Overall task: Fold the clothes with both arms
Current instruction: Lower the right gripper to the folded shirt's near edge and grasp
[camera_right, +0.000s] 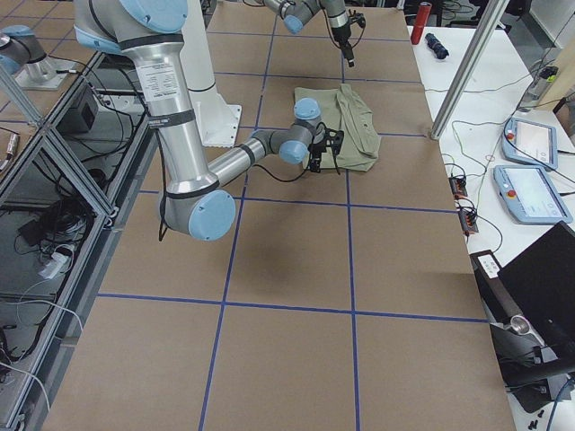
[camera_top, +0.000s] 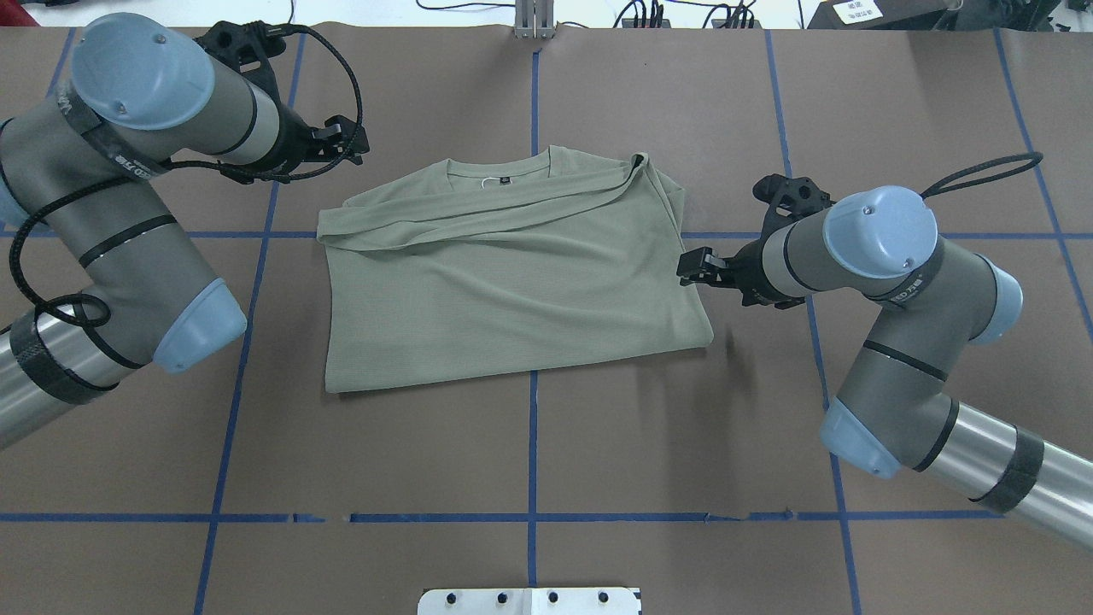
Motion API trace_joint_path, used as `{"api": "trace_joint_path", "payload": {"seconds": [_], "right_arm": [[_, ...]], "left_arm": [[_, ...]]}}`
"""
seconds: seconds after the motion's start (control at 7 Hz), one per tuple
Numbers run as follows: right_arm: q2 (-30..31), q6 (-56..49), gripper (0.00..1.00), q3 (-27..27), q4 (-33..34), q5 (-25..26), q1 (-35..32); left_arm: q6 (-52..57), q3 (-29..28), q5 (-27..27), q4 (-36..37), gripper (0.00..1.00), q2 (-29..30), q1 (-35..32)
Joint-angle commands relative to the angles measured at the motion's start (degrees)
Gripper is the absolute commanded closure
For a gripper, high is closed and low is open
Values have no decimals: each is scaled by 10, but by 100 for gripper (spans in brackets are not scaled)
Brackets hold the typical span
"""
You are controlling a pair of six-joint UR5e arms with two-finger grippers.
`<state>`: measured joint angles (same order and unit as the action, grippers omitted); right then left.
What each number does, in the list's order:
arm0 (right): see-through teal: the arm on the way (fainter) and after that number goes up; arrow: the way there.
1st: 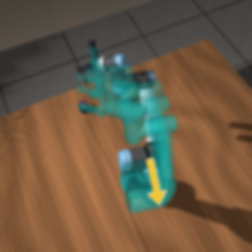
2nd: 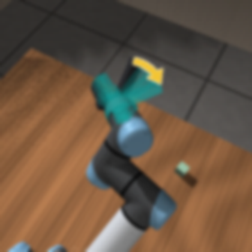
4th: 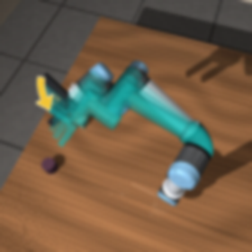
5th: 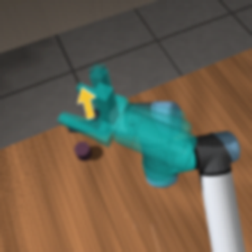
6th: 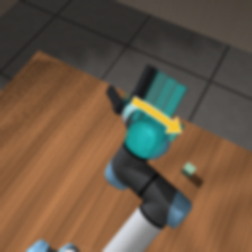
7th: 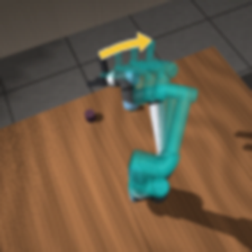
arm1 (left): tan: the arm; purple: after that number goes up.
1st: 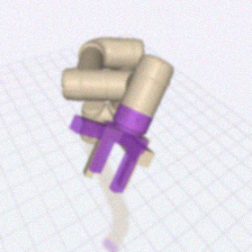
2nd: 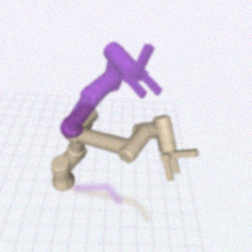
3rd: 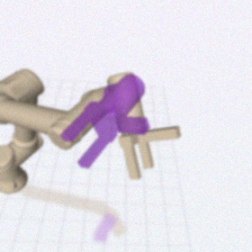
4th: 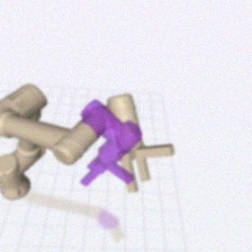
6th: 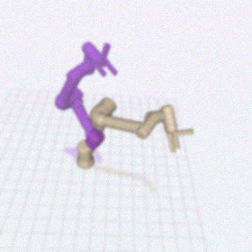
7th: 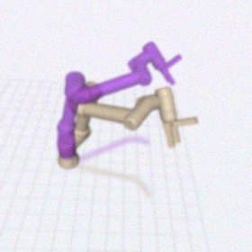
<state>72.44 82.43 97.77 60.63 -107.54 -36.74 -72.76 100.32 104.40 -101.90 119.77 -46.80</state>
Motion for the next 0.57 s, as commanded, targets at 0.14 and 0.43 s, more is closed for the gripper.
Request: {"api": "trace_joint_path", "payload": {"seconds": [0.14, 0.43], "right_arm": [[-4, -2, 10, -21, -4, 4, 15], [-5, -1, 25, -20, -5, 3, 16]], "left_arm": [[0, 11, -1, 3, 1, -1, 0], [1, 14, -1, 2, 1, -2, 0]]}}
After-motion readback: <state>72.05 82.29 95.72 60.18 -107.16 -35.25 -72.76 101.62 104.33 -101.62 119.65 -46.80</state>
